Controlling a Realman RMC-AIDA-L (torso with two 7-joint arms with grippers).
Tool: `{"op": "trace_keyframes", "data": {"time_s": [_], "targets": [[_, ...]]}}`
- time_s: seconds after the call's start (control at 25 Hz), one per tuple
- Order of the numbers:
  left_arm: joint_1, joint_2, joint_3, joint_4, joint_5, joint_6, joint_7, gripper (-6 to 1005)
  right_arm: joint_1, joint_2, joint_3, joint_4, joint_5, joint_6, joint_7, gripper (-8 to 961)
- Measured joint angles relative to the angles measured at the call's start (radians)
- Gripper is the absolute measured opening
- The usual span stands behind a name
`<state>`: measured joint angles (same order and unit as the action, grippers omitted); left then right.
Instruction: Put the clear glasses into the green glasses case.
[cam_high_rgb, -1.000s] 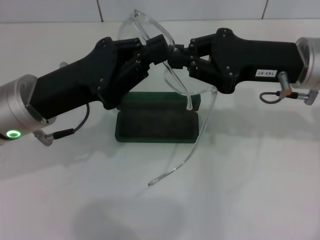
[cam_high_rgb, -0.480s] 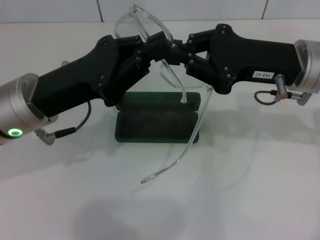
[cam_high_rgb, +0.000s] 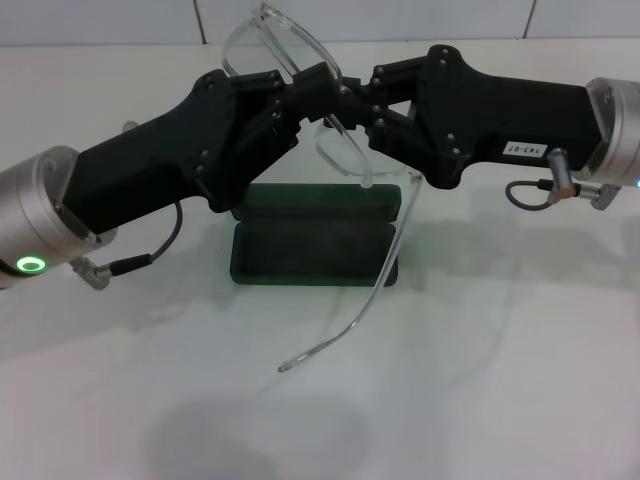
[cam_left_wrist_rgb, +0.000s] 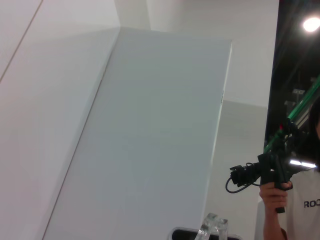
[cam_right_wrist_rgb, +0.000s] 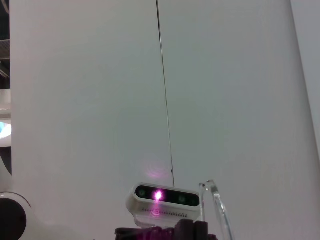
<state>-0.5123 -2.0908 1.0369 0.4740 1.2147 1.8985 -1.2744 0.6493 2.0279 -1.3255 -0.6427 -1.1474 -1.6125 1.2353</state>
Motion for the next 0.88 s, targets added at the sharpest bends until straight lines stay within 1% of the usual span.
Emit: {"op": "trace_keyframes", "data": {"time_s": [0.56, 0.8, 0.88], "targets": [[0.002, 0.0, 0.003, 0.0, -0.001, 0.002, -0.005, 50, -0.01, 0.0, 0.001, 0.009, 0.022, -0.002, -0.025, 72], [0.002, 0.004, 0.004, 0.006, -0.002, 0.059, -0.011, 50, -0.024, -0.002, 0.013, 0.009, 0.024, 0.007, -0.047, 72], [0.006, 0.006, 0.001, 0.009, -0.011, 0.081, -0.011, 50, -0.038, -0.005, 0.033, 0.006, 0.025, 0.008, -0.054, 71]]}}
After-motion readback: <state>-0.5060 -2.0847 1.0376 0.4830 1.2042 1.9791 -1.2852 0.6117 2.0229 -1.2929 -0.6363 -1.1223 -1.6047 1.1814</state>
